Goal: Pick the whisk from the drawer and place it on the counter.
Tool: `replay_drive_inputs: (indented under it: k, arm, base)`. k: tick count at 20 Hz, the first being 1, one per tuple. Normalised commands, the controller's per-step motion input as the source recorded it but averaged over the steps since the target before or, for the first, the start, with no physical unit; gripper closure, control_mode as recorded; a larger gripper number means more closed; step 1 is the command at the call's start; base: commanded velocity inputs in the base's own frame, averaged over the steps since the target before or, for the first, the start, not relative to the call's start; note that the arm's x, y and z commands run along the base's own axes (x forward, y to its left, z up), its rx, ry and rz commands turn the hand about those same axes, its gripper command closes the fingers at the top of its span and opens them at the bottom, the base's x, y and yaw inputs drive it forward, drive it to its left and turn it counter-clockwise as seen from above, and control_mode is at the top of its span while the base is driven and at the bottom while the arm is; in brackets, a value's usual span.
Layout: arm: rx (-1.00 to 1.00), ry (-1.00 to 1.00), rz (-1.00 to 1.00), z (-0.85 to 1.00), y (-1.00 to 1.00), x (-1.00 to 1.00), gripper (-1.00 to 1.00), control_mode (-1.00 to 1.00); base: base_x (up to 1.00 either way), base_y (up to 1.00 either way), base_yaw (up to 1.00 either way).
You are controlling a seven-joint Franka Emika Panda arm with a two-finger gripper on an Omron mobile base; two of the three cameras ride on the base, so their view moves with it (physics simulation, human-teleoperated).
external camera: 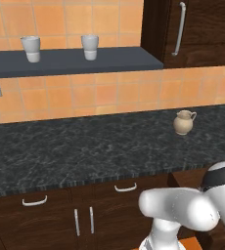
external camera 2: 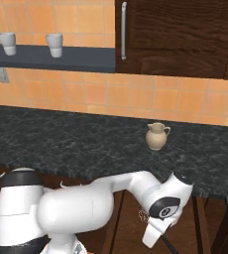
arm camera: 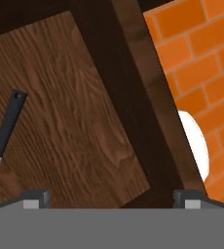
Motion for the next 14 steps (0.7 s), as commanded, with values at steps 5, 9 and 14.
replay_drive_inputs:
  k: [5, 9, 14]
  arm:
    - [0.00, 0.00, 0.00, -0.28, -0.07, 0.19, -1.00, -1.00]
    - [0.01, 0.00, 0.00, -0.24, -0.01, 0.21, -1.00, -1.00]
    - [0.08, 0.03, -0.01, -0.44, -0.02, 0.12, -1.00, -1.00]
  base:
    - [0.00, 0.00, 0.00]
    - [0.00, 0.00, 0.00]
    - [0.00, 0.00, 0.00]
